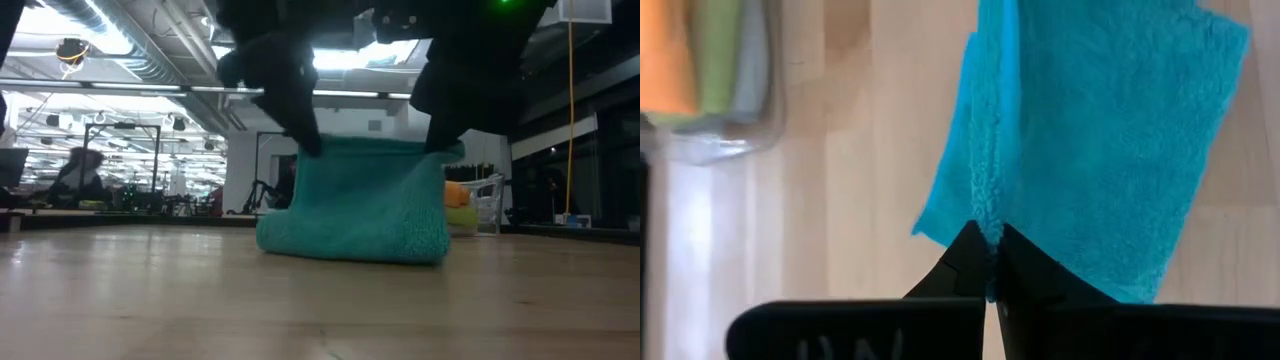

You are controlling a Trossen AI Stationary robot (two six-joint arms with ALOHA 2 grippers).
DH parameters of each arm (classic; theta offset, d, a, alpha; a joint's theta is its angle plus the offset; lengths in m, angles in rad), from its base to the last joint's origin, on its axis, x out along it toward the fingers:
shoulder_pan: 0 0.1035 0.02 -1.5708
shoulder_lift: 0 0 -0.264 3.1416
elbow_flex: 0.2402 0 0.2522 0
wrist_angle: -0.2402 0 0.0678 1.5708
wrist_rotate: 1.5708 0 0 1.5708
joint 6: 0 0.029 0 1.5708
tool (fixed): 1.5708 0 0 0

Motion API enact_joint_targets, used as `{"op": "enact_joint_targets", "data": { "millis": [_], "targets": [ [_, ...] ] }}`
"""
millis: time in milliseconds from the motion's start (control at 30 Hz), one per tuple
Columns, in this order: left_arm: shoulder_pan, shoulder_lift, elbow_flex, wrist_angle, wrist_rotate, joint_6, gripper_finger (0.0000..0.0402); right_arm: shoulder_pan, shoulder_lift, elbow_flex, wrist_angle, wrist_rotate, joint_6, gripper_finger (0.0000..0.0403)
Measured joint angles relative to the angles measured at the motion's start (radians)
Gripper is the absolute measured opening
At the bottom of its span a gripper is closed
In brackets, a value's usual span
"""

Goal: Fold microfiber towels
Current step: Fold the blue microfiber

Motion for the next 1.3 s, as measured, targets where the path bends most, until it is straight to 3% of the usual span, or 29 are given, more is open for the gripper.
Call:
{"op": "enact_joint_targets", "data": {
  "millis": [167,533,833,1000,1300],
  "targets": [
    [0.001,0.008,-0.071,0.064,-0.022,-0.004,0.0,-0.004,0.001,-0.001,0.042,0.006,-0.027,0.0],
    [0.034,0.006,-0.073,0.076,-0.036,0.0,0.0,-0.065,0.005,-0.09,0.104,0.015,-0.045,0.0005],
    [0.058,0.006,-0.074,0.056,0.035,-0.004,0.0049,-0.065,0.005,-0.101,0.114,-0.056,-0.045,0.0086],
    [0.064,0.001,-0.074,0.063,-0.023,0.002,0.0077,-0.066,0.002,-0.1,0.099,-0.058,-0.032,0.0124],
    [0.043,-0.074,-0.074,0.022,-0.055,0.009,0.0086,-0.038,-0.008,0.013,-0.18,-0.114,0.14,0.0135]
  ]
}}
